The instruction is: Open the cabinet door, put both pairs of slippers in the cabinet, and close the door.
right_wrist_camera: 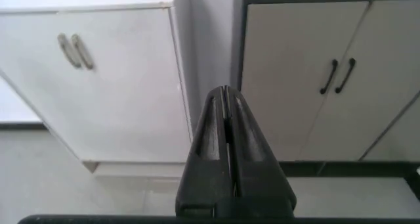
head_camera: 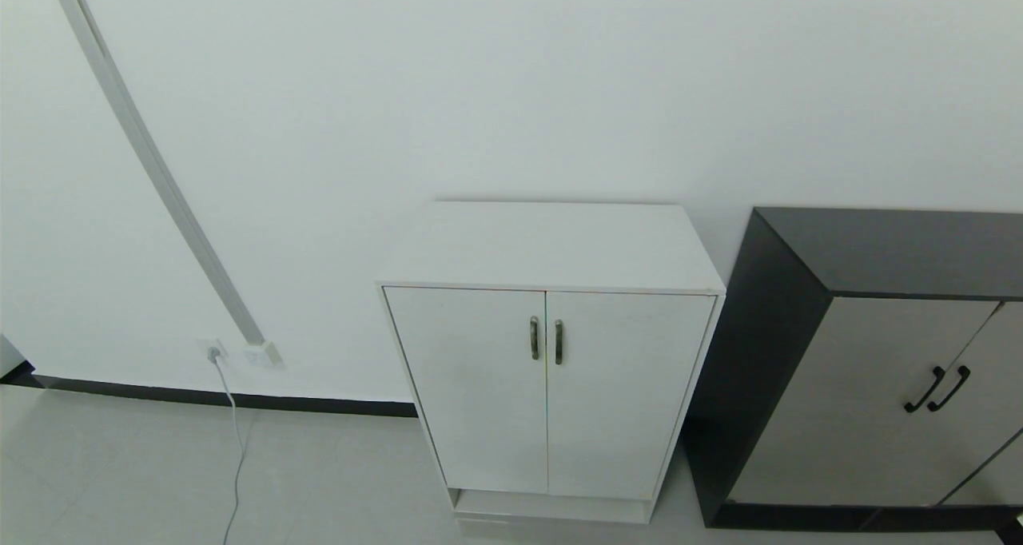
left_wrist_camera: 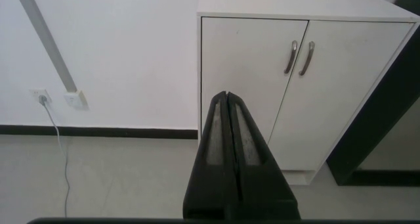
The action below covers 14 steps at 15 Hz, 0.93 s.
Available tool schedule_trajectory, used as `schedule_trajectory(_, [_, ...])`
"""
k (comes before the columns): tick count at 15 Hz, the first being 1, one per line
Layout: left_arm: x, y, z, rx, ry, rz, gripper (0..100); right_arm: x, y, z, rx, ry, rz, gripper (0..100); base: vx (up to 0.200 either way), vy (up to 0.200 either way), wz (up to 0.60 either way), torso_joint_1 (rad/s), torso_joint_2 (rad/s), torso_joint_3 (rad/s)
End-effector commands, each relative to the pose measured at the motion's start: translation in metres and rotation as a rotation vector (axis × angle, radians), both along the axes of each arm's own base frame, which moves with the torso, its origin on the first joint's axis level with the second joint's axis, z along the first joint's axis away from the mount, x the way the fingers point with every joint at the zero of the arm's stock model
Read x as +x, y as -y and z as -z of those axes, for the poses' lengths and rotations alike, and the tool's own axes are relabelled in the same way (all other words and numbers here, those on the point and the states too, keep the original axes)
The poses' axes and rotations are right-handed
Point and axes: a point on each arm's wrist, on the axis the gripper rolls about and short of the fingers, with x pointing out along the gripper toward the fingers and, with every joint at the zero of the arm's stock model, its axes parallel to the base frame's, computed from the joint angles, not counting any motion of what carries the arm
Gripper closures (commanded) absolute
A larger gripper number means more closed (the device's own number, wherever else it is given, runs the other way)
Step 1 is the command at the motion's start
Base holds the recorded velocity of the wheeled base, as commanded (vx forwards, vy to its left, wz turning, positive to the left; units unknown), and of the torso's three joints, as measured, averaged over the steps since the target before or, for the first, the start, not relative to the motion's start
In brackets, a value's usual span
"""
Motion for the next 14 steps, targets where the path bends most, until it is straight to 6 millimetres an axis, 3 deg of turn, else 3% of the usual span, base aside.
schedule_trajectory(1, [0.0001, 0.0000, 0.0000, 0.002, -0.001, 0.000, 100, -0.0017, 0.0010, 0.0001, 0.056, 0.031, 0.051, 100, 0.000, 0.000, 0.00, 0.000, 0.00, 0.000])
schedule_trajectory(14, [0.0001, 0.0000, 0.0000, 0.002, -0.001, 0.000, 100, -0.0017, 0.0009, 0.0004, 0.036, 0.027, 0.046, 100, 0.000, 0.000, 0.00, 0.000, 0.00, 0.000])
